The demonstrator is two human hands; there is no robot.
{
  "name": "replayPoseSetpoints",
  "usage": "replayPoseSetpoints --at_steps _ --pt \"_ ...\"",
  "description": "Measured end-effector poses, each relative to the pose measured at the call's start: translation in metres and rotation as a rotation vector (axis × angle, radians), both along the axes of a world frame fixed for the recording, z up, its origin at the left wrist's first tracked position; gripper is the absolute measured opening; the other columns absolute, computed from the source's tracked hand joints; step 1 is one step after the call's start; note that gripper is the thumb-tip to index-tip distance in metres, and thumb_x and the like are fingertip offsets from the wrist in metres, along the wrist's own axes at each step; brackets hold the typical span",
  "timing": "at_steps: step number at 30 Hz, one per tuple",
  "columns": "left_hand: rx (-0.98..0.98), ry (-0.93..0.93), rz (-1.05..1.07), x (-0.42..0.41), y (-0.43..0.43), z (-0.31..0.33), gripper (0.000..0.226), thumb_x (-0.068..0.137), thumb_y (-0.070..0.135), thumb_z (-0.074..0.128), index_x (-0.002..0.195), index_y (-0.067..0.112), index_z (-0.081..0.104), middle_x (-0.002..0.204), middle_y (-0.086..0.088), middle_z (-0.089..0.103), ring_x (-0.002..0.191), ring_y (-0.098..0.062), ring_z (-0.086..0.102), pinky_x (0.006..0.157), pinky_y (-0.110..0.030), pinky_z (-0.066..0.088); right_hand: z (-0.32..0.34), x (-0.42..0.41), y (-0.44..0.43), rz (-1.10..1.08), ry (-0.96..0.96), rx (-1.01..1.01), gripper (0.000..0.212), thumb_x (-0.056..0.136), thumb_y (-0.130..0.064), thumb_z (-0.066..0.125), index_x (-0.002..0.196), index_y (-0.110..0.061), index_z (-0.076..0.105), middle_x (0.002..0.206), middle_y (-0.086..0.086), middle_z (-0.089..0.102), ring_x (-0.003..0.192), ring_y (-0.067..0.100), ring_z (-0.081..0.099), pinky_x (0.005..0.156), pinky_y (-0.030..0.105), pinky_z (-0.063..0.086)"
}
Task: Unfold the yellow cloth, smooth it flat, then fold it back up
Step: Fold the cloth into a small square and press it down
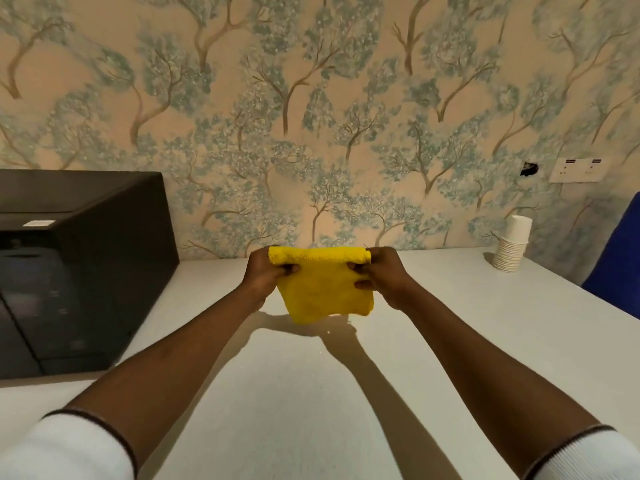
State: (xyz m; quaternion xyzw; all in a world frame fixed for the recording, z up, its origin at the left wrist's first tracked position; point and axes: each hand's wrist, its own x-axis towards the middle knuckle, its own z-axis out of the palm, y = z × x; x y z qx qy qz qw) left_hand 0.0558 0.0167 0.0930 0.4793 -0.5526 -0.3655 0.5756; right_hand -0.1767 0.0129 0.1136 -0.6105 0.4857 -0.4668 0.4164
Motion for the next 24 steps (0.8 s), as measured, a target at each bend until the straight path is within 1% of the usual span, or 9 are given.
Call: replayPoseSetpoints --at_steps 2,5,8,10,12,14,17,21,24 --pt "-0.04 -0.063 0.0 0.001 -0.023 0.002 0.041 0.068 -0.021 0.06 0.098 0.005 0.067 0.087 -0.007 0.068 0.077 -0.018 0.062 0.064 -0.021 0.051 -0.002 -0.008 -0.023 -0.002 0.127 -0.153 0.014 0.078 0.003 0.064 0.088 0.0 0.072 0.087 0.025 0.069 0.082 0.029 0.061 0.067 0.043 0.048" --pt "-0.054 -0.188 0.015 0.003 -0.039 -0.012 0.039 0.071 -0.019 0.061 0.101 0.003 0.069 0.097 -0.012 0.068 0.086 -0.024 0.064 0.074 -0.029 0.049 -0.027 -0.021 -0.04 0.015 0.413 -0.421 0.033 0.076 0.01 0.06 0.103 -0.005 0.073 0.101 0.023 0.072 0.1 0.025 0.064 0.083 0.041 0.051" --pt "-0.056 -0.321 -0.06 -0.002 -0.022 -0.06 0.019 0.075 -0.002 0.068 0.093 0.004 0.074 0.093 -0.006 0.071 0.09 -0.021 0.067 0.078 -0.029 0.052 -0.078 -0.042 -0.033 0.151 0.523 -0.527 0.038 0.072 0.017 0.061 0.104 -0.002 0.071 0.108 0.022 0.07 0.108 0.025 0.06 0.093 0.045 0.051" --pt "0.055 -0.256 -0.152 -0.004 0.0 -0.098 0.02 0.073 0.008 0.067 0.087 0.016 0.078 0.094 0.003 0.076 0.089 -0.015 0.071 0.077 -0.029 0.057 -0.113 -0.057 -0.022 0.262 0.677 -0.581 0.034 0.073 0.007 0.07 0.104 -0.006 0.073 0.111 0.019 0.07 0.107 0.029 0.064 0.092 0.046 0.052" --pt "0.08 -0.292 -0.258 -0.007 0.021 -0.13 0.034 0.073 0.002 0.064 0.091 0.028 0.076 0.098 0.017 0.074 0.092 -0.006 0.069 0.077 -0.024 0.056 -0.139 -0.073 -0.01 0.352 0.801 -0.575 0.034 0.074 -0.005 0.073 0.108 -0.01 0.072 0.119 0.017 0.067 0.111 0.032 0.063 0.093 0.047 0.052" --pt "-0.068 -0.469 -0.296 -0.011 0.034 -0.147 0.037 0.073 0.007 0.068 0.1 0.032 0.071 0.1 0.028 0.069 0.097 0.01 0.061 0.08 -0.008 0.048 -0.152 -0.084 -0.002 0.407 0.845 -0.582 0.039 0.071 -0.004 0.076 0.109 -0.012 0.071 0.123 0.015 0.065 0.118 0.03 0.059 0.095 0.046 0.052" --pt "-0.29 -0.694 -0.268 -0.018 0.037 -0.149 0.023 0.076 0.031 0.071 0.099 0.029 0.072 0.092 0.015 0.073 0.094 0.019 0.055 0.084 -0.001 0.038 -0.147 -0.094 0.005 0.451 0.87 -0.574 0.037 0.069 -0.006 0.079 0.105 -0.011 0.073 0.12 0.015 0.067 0.12 0.031 0.056 0.096 0.044 0.05" --pt "-0.332 -0.848 -0.318 -0.03 0.034 -0.134 0.017 0.074 0.037 0.07 0.09 0.032 0.074 0.087 0.012 0.073 0.089 0.0 0.063 0.082 -0.028 0.05 -0.127 -0.093 0.009 0.517 1.024 -0.518 0.032 0.077 -0.017 0.076 0.107 -0.008 0.072 0.122 0.014 0.066 0.127 0.033 0.05 0.103 0.041 0.042" --pt "-0.134 -1.114 -0.405 -0.026 0.022 -0.113 0.038 0.066 0.044 0.072 0.104 0.036 0.07 0.119 0.008 0.064 0.118 -0.016 0.046 0.103 -0.034 0.034 -0.114 -0.088 0.009 0.5 1.059 -0.299 0.035 0.086 -0.018 0.061 0.119 -0.008 0.065 0.132 0.011 0.06 0.133 0.028 0.043 0.107 0.028 0.034"
